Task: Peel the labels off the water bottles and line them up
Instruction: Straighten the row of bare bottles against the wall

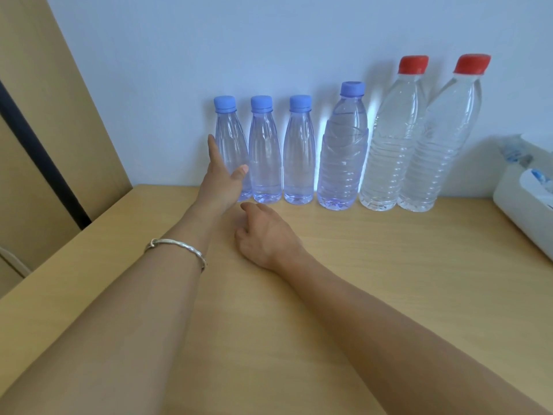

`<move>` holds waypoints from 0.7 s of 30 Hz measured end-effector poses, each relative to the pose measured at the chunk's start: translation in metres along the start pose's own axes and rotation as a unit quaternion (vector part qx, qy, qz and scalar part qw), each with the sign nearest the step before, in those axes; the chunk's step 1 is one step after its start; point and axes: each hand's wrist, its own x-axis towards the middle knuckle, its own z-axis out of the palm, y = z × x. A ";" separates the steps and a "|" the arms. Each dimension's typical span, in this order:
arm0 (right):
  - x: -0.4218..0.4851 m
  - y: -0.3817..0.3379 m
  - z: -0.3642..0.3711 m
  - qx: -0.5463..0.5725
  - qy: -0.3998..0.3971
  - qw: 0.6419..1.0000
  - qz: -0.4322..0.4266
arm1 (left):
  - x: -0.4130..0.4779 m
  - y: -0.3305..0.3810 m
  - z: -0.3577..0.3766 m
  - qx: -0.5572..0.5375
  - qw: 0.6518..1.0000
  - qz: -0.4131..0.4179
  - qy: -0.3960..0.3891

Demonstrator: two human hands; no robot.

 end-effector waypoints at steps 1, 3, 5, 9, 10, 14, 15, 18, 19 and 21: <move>0.000 0.000 0.000 0.007 0.004 1.000 -0.002 | -0.003 -0.002 0.004 0.004 1.000 0.002 0.008; -0.001 -0.001 -0.002 0.029 0.019 0.999 -0.006 | -0.011 -0.006 0.014 0.011 0.999 0.006 0.042; -0.002 -0.003 -0.005 0.052 0.032 0.998 -0.004 | -0.015 -0.009 0.023 0.000 0.997 0.010 0.074; -0.002 0.002 -0.008 0.130 0.054 0.990 0.008 | -0.014 -0.009 0.028 -0.040 0.996 0.001 0.074; -0.001 0.004 -0.009 0.154 0.058 0.986 0.014 | -0.014 -0.009 0.027 -0.046 0.996 0.001 0.070; -0.005 0.010 -0.014 0.240 0.072 0.967 0.038 | -0.016 -0.011 0.025 -0.025 0.998 0.015 0.053; -0.007 0.013 -0.017 0.256 0.078 0.963 0.044 | -0.017 -0.011 0.025 -0.018 0.999 0.017 0.047; -0.019 0.030 -0.031 0.256 0.118 0.959 0.035 | -0.020 -0.010 0.026 -0.012 0.999 0.019 0.041; -0.024 0.040 -0.039 0.233 0.141 0.962 0.019 | -0.021 -0.010 0.026 -0.009 0.999 0.018 0.041; -0.034 0.063 -0.060 0.181 0.207 0.961 -0.010 | -0.022 -0.009 0.027 -0.008 0.999 0.020 0.039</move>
